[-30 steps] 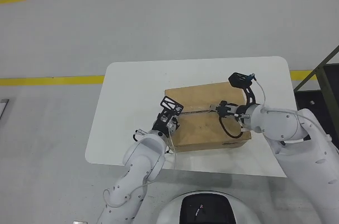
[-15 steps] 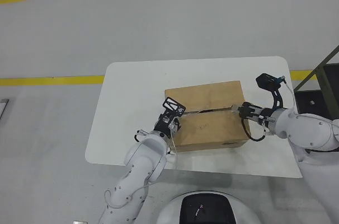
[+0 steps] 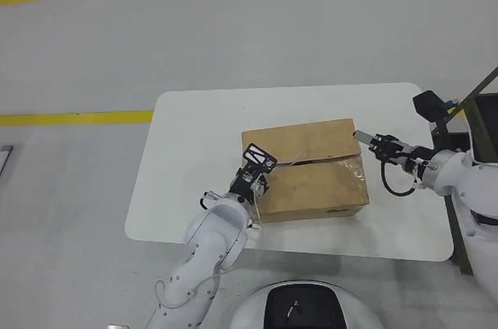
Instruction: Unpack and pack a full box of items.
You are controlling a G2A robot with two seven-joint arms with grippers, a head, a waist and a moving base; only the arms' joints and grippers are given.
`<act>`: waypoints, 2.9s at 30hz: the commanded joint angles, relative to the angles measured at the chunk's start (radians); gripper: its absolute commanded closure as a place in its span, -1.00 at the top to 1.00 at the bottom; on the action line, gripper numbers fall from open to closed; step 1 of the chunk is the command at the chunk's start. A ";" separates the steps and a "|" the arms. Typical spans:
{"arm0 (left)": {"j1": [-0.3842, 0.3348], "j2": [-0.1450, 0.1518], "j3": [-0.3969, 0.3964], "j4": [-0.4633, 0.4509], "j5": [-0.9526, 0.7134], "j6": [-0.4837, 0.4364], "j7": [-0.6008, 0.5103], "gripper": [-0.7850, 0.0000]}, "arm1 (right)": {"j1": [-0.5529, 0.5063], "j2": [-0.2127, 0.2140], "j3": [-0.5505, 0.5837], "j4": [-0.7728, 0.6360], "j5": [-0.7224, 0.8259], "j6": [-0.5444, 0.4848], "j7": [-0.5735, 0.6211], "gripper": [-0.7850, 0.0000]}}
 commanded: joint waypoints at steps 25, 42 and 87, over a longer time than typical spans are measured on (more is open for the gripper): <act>0.024 -0.010 -0.022 -0.018 0.015 -0.003 0.001 -1.00 | 0.552 -0.024 -0.400 0.485 -0.039 -0.173 0.167 0.76; 0.036 -0.015 -0.037 -0.017 0.014 -0.005 0.013 -1.00 | 0.777 -0.100 -0.685 0.774 -0.056 -0.228 0.173 -0.63; 0.039 -0.025 -0.061 -0.019 0.003 -0.036 0.006 -1.00 | 0.207 -0.018 -0.416 0.178 -0.278 -0.142 -0.366 -1.00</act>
